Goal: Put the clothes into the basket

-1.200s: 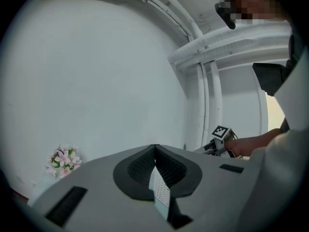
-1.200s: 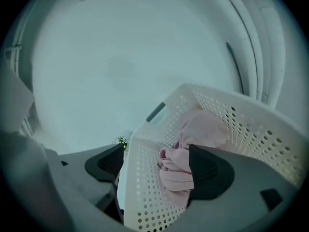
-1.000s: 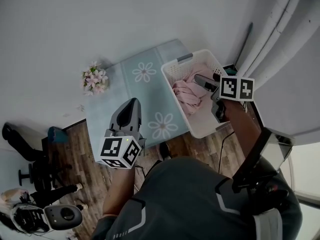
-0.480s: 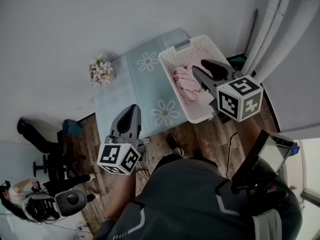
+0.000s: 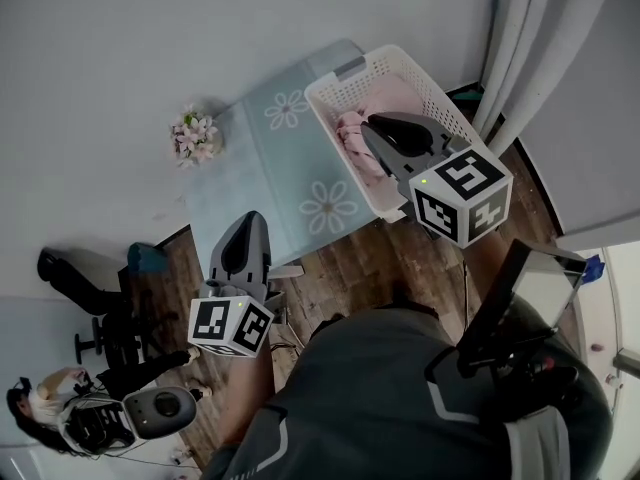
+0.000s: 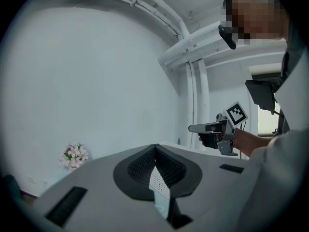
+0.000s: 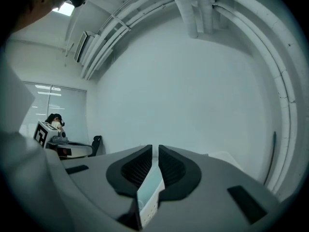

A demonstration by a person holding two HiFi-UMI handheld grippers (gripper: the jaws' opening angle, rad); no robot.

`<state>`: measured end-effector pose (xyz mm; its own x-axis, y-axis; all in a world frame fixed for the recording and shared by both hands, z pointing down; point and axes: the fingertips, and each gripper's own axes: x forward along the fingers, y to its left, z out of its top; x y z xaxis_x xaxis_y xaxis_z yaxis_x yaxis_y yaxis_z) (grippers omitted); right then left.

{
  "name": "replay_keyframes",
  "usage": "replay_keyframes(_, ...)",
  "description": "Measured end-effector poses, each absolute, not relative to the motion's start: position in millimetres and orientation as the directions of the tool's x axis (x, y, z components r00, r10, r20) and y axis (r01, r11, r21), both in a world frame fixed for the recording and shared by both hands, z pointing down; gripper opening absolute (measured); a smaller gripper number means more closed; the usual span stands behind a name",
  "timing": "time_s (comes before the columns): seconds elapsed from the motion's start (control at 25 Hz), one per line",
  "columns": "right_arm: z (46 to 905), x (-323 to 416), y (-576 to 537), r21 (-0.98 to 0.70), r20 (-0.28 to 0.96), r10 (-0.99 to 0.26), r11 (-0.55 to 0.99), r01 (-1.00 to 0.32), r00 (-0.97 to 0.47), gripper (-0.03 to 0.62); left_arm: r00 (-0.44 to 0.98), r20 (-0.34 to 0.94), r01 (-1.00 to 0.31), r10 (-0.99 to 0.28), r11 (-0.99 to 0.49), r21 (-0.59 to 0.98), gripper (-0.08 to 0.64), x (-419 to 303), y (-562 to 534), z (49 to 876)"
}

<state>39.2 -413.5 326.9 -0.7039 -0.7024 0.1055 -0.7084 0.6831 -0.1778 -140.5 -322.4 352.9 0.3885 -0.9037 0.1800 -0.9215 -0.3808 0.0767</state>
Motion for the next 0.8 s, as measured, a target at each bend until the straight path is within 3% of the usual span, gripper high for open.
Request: replay_keyframes(0.8, 282.5, -119.8, -306.3, -0.087, 0.063, -0.743, 0.661, -0.745, -0.666, 0.031, 0.364, 0.077, -0.931, -0.928, -0.358, 0.073, 0.009, -304.7, -235.5, 329.9)
